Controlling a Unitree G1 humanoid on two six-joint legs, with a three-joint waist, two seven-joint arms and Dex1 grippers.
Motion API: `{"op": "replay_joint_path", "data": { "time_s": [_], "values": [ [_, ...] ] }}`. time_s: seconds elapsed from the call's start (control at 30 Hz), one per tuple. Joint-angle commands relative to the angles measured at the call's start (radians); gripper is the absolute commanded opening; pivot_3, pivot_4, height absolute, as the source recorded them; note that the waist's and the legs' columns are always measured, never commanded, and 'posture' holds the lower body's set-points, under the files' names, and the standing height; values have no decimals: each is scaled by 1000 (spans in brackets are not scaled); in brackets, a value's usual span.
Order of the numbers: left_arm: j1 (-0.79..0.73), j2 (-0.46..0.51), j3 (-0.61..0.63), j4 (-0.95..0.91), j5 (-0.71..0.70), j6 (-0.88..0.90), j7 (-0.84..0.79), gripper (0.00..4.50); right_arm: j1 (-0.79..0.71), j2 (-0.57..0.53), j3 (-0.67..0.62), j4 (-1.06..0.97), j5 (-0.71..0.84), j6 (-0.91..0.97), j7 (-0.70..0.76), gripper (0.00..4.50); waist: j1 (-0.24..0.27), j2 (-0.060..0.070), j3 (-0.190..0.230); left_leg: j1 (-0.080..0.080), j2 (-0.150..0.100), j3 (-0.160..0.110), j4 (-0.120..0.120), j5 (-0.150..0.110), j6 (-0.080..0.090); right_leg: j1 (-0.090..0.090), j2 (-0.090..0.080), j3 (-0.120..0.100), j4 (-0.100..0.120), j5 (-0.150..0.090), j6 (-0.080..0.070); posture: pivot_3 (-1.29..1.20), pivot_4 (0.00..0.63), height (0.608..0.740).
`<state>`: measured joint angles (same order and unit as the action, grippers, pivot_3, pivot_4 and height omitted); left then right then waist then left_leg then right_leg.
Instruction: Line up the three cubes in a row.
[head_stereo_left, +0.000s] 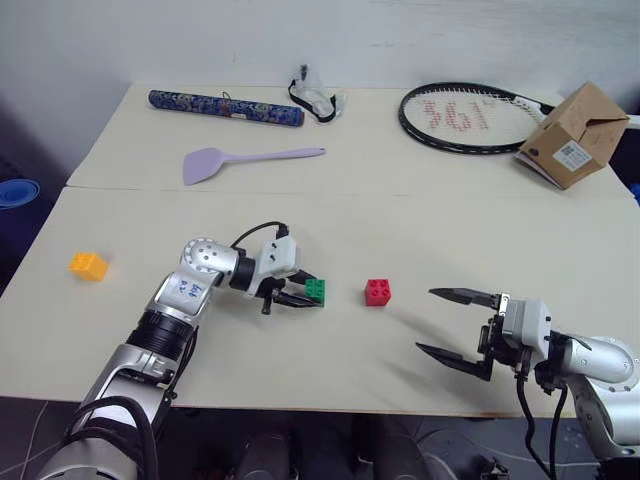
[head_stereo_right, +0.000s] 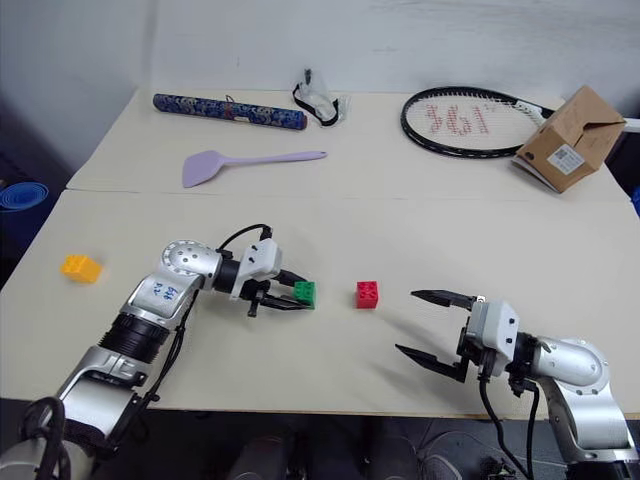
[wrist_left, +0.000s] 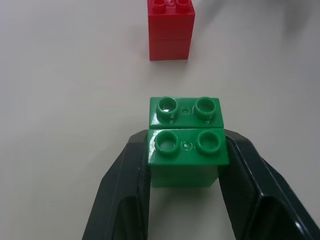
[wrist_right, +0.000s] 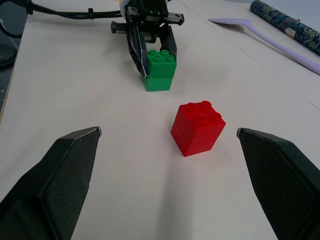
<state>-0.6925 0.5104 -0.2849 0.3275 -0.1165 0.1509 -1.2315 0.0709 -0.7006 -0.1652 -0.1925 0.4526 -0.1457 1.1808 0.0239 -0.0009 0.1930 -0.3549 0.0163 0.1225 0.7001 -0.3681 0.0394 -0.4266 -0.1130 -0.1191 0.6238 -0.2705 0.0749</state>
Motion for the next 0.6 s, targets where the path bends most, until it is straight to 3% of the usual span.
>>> {"op": "replay_joint_path", "data": {
  "time_s": [0.03, 0.13, 0.33, 0.47, 0.6],
  "values": [
    [-6, 10, 23, -18, -14, 39, -3, 1845, 13, -3, -9, -2, 4, -25, 9, 4500, 0, 0, 0, 0, 0, 0, 0, 0, 0, 0, 0, 0, 0, 0, 0, 0, 150, 740],
    [25, 22, 92, -86, -56, 7, 21, 2714, 14, 4, 8, -4, 8, -19, 15, 4500, -1, 0, 0, 0, 0, 0, 0, 0, 0, 0, 0, 0, 2, 0, 0, 0, 150, 740],
    [201, 151, 239, -271, -156, 23, -10, 2714, -1, 6, 29, 2, 16, -17, 30, 4500, -21, 0, 0, 0, 2, -1, -1, 0, -1, 0, -1, 0, 2, 0, 0, 0, 150, 740],
    [442, 248, 464, -396, -238, 27, 38, 2714, -31, 24, 50, -7, 38, -7, 33, 4500, -30, 0, 0, 0, 3, -2, -1, 0, -2, 0, -1, 0, 1, 0, -1, 0, 150, 740],
    [728, 220, 752, -500, -317, 64, 156, 2714, -58, 53, 88, -24, 54, 4, 40, 4500, -29, 0, 0, 0, 3, -3, -1, -1, -3, 0, -2, 0, -2, 0, -1, 0, 150, 740]
  ]
}}
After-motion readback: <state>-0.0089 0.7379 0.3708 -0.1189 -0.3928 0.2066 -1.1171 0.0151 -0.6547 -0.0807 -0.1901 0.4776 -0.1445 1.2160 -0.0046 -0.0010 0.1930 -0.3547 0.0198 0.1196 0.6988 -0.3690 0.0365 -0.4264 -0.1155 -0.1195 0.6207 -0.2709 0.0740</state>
